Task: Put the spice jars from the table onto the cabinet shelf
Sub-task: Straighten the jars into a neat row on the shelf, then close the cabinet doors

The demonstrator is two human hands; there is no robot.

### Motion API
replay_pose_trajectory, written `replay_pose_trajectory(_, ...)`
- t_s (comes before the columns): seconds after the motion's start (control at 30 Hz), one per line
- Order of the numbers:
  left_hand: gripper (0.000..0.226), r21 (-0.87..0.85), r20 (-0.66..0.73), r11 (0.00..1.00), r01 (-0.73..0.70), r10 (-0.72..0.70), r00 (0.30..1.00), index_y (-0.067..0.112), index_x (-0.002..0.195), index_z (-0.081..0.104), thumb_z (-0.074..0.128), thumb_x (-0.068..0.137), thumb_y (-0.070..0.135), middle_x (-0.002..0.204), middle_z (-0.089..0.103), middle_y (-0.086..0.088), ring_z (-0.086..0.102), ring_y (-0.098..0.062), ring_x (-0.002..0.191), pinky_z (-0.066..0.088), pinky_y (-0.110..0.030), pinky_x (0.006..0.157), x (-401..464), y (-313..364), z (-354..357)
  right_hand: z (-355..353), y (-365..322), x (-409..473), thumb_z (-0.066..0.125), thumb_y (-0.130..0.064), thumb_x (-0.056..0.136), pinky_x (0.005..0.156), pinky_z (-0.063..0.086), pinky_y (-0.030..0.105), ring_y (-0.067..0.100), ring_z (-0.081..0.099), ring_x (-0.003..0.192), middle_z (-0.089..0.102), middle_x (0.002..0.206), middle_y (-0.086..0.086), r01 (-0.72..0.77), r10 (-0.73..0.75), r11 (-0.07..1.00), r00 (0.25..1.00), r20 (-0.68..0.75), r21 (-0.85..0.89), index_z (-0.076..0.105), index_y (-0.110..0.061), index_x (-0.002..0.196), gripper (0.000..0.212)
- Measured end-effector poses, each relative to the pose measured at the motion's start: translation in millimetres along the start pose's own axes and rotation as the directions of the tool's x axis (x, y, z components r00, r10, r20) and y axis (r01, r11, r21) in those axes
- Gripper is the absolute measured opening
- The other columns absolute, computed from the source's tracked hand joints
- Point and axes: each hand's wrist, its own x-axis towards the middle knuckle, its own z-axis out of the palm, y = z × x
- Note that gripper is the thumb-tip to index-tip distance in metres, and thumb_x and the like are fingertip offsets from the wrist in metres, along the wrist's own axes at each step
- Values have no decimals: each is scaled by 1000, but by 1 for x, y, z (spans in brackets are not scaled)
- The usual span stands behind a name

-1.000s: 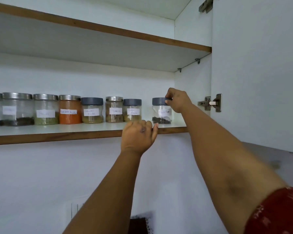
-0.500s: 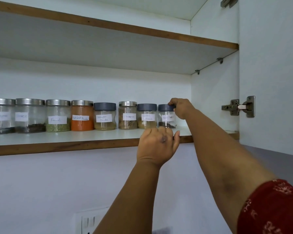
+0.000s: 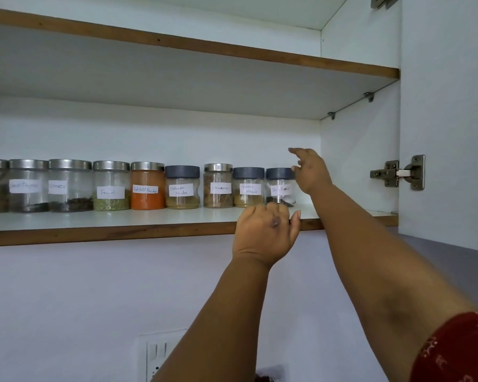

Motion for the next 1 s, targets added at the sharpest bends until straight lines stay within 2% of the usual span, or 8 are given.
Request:
replay_pose_trajectory(0.1, 46, -17, 113, 1000, 24, -22, 993, 18, 71, 65, 36, 96, 43, 62, 60, 2, 55, -16, 55, 41, -28, 58, 0, 0, -6, -11, -17, -26, 46, 8, 92, 93, 41, 28, 30, 53, 115, 48, 132, 16, -50, 49, 995, 999, -13, -83, 47, -12, 141, 52)
replay_pose_trajectory(0.17, 45, -30, 200, 999, 37, -30, 979, 18, 75, 67, 37, 97, 44, 67, 63, 3, 57, -16, 60, 43, -28, 62, 0, 1, -14, -12, -24, -46, 51, -5, 94, 95, 42, 34, 33, 52, 117, 47, 132, 17, -101, 156, 956, 970, 186, -276, 48, -9, 137, 43)
replay_pose_trajectory(0.23, 46, -82, 325, 995, 49, -20, 946, 17, 87, 68, 32, 100, 44, 79, 66, 1, 61, -17, 73, 44, -30, 72, 2, -1, -27, -21, -34, -65, 47, -26, 98, 88, 43, 33, 28, 54, 107, 55, 128, 13, -72, 300, 875, 856, 420, -478, 59, -10, 118, 28)
replay_pose_trajectory(0.33, 45, -148, 452, 985, 90, -14, 892, 13, 108, 62, 26, 103, 39, 103, 66, -5, 59, -23, 96, 39, -34, 88, 5, -2, -41, -40, -50, -90, 36, -28, 100, 86, 41, 33, 22, 52, 97, 61, 121, 9, 51, 302, 852, 765, 569, -521, 57, -14, 93, 26)
replay_pose_trajectory(0.53, 29, -179, 646, 972, 155, -3, 763, 9, 121, 53, 37, 100, 20, 115, 63, -12, 57, -28, 107, 45, -35, 83, 5, -12, -107, -70, -100, -171, 21, -33, 106, 111, 26, 38, 28, 39, 135, 43, 148, 12, -20, 222, 890, 891, 395, -456, 41, -11, 144, 48)
replay_pose_trajectory(0.63, 32, -245, 557, 924, 293, -113, 823, 7, 121, 56, 41, 95, 18, 124, 59, -12, 46, -31, 124, 32, -39, 110, -9, -15, -128, -77, -120, -200, 30, -36, 105, 117, 16, 36, 27, 22, 145, 27, 158, 11, -115, 244, 937, 892, 381, -330, 26, -9, 152, 55)
replay_pose_trajectory(0.77, 37, -353, 284, 803, 480, -397, 873, 5, 123, 59, 54, 87, 15, 123, 62, -13, 47, -34, 125, 24, -52, 115, -41, -2, -150, -86, -141, -241, 43, -37, 100, 108, 36, 41, 25, 34, 136, 41, 147, 8, -172, 209, 943, 972, 106, -285, 38, -14, 146, 52)
replay_pose_trajectory(1.0, 55, -539, 327, 689, 483, -358, 875, 8, 141, 42, 52, 90, 27, 140, 50, -11, 36, -32, 134, 22, -50, 116, -60, 56, -193, -167, -161, -275, 57, -26, 91, 91, 43, 39, 24, 51, 112, 57, 121, 4, -30, -62, 954, 954, -294, -297, 59, -16, 121, 32)
